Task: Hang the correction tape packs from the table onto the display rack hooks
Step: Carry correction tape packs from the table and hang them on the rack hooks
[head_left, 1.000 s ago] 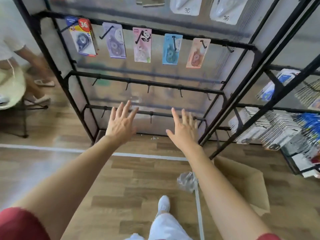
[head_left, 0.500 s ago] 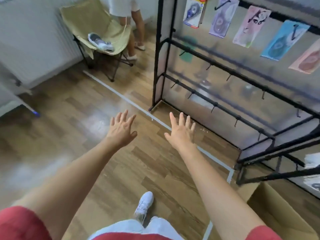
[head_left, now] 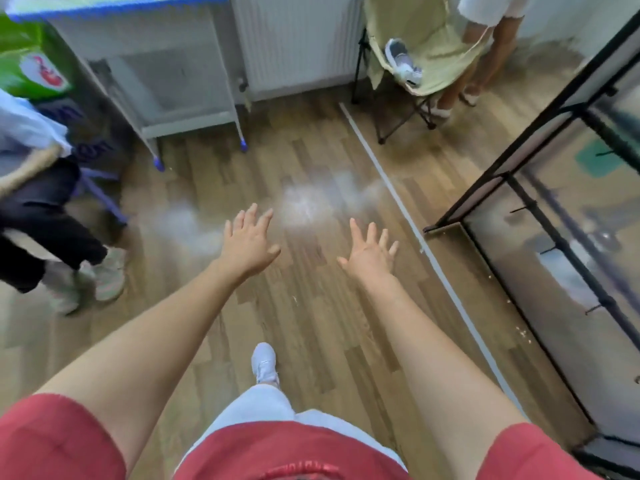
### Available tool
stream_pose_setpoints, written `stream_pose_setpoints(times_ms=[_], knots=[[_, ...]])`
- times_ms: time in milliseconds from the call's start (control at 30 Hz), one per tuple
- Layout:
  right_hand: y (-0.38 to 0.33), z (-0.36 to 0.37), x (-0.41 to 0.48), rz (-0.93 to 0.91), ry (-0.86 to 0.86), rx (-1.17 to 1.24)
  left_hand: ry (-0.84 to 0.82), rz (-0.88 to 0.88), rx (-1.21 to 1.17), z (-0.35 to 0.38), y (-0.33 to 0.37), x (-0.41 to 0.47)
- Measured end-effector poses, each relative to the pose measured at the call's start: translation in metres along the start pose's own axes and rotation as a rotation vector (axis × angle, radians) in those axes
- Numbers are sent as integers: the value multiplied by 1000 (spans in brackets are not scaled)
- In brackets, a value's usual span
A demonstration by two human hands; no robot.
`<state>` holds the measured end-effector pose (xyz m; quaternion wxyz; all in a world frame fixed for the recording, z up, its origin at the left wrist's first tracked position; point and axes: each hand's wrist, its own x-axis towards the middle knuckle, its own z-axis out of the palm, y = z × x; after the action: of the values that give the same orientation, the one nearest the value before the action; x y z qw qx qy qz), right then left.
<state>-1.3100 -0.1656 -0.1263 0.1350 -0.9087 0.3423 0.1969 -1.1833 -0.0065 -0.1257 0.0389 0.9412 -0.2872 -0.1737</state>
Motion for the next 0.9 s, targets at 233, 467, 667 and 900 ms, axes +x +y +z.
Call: stream_pose_setpoints(times_ms=[233,467,667,900], knots=[[-117,-21,84,-95,-21,1,-3,-159,-34,-40,-112,67],[-209,-58,167,-156,-17,-30,85,-240,-152,-88,-171,151],[-260,-112,276,-230,29,-115,164,-271,-229,-126,-188,258],[-323,-196,411,-370,52,-162,236,-428,-272,-185,-220,383]])
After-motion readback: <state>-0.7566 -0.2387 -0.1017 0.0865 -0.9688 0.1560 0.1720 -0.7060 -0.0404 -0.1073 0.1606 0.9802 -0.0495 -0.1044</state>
